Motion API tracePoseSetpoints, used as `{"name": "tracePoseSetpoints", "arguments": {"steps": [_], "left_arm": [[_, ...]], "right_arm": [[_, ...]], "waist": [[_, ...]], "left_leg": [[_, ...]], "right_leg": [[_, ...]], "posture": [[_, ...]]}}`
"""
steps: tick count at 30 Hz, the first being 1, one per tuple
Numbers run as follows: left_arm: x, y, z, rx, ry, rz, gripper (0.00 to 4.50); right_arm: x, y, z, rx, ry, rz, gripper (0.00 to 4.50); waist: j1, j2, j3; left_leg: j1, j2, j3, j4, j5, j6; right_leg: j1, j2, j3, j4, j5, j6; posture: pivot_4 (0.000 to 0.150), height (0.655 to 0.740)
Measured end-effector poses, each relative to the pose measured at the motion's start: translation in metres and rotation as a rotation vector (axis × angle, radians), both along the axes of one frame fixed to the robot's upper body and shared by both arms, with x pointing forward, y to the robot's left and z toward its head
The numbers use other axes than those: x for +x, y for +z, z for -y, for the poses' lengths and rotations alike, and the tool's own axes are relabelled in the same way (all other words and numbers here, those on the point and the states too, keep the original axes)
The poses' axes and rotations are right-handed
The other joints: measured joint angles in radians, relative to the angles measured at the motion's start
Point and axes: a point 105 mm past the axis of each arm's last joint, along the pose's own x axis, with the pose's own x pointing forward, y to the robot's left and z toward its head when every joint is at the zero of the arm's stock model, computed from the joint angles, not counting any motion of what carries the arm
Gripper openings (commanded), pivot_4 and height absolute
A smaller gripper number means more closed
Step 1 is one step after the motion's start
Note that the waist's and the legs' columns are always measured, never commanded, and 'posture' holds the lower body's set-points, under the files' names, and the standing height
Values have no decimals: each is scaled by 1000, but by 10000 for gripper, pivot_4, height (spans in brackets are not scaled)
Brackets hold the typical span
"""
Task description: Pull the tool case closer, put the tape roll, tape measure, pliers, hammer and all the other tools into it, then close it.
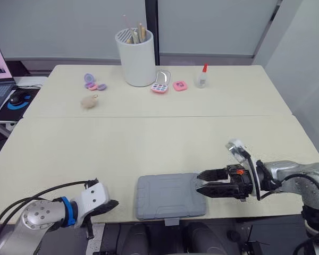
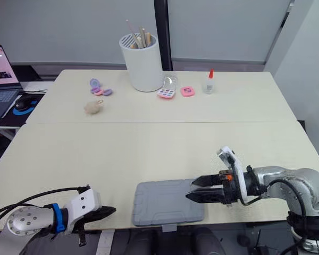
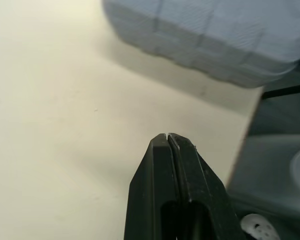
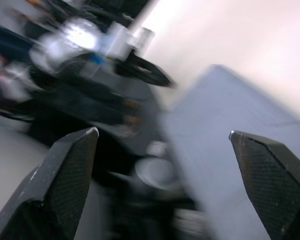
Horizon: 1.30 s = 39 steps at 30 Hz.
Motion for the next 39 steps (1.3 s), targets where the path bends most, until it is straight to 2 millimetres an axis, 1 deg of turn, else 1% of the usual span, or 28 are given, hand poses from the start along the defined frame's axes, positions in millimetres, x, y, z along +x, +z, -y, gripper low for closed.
{"name": "tracePoseSetpoints", "arguments": {"steps": [2, 3, 4, 7, 10, 11, 12, 15, 18, 21, 25, 31, 39], "left_arm": [[1, -3, 2, -9, 20, -1, 0], [3, -6, 6, -25, 36, -4, 0], [6, -7, 10, -40, 51, -2, 0], [15, -7, 21, -62, 62, 8, 0], [19, -9, 29, -71, 62, 3, 0], [19, -10, 32, -73, 59, -2, 0], [19, -11, 36, -75, 52, -14, 0], [14, -18, 45, -74, 36, -59, 0], [15, -21, 51, -78, 42, -69, 0], [21, -20, 58, -81, 53, -52, 0], [25, -21, 63, -78, 65, -28, 0], [24, -21, 64, -75, 71, -24, 0], [27, -21, 65, -72, 60, -13, 0]], "right_arm": [[14, -14, 12, -154, -4, 169, 32394], [20, -22, 18, -227, 6, 247, 28370], [26, -30, 23, -285, 21, 323, 25288], [33, -51, 30, -398, 90, 461, 18271], [30, -75, 37, -491, 174, 504, 11213], [28, -80, 38, -508, 196, 511, 8819], [27, -85, 38, -525, 219, 520, 6764], [25, -89, 34, -529, 250, 534, 408], [23, -93, 28, -518, 257, 530, 166], [18, -93, 15, -489, 260, 539, 166], [14, -97, 17, -516, 247, 514, 166], [8, -98, 17, -523, 240, 502, 166], [7, -99, 17, -524, 230, 488, 166]], "waist": [[0, 0, 0], [0, -1, 0], [1, -1, 0], [3, -2, 0], [7, -2, 0], [6, -2, 0], [5, -2, 0], [6, -2, 0], [12, -2, 0], [17, -2, 0], [20, -2, 0], [21, -2, 0], [21, -2, 0]], "left_leg": [[0, -1, 1, 0, 0, 0], [0, -1, 1, 0, 0, 0], [0, -1, 1, 0, 0, 0], [0, -1, 0, 1, 0, 0], [0, -1, 0, 1, 0, 0], [0, -1, 1, 1, 0, 0], [0, -1, 1, 1, 0, 0], [1, -1, 0, 2, 0, 0], [1, -1, -2, 3, 0, 0], [1, -1, -2, 6, 0, 0], [1, -2, -2, 7, 0, 0], [3, -2, -3, 7, 0, 0], [3, -2, -3, 7, 0, 0]], "right_leg": [[0, 0, 0, 0, 0, 0], [0, 0, 1, 0, 0, 1], [0, 0, 0, 0, 0, 1], [1, 0, 0, 0, 0, 1], [1, 0, 0, 0, 1, 0], [1, 0, 1, 0, 2, -3], [1, 0, 1, 1, 3, -3], [2, 1, 0, 1, 3, -3], [4, 1, -1, 1, 2, -3], [5, 0, -1, 1, 3, -3], [6, 0, -1, 1, 4, -2], [8, 0, -2, 1, 4, -2], [9, 0, -2, 1, 4, -2]], "posture": [[1500, 7400], [1500, 7400], [1500, 7400], [1500, 7400], [1500, 7400], [1500, 7400], [1500, 7400], [1500, 7400], [1500, 7400], [1500, 7400], [1500, 7400], [1500, 7400], [1500, 7400]]}}
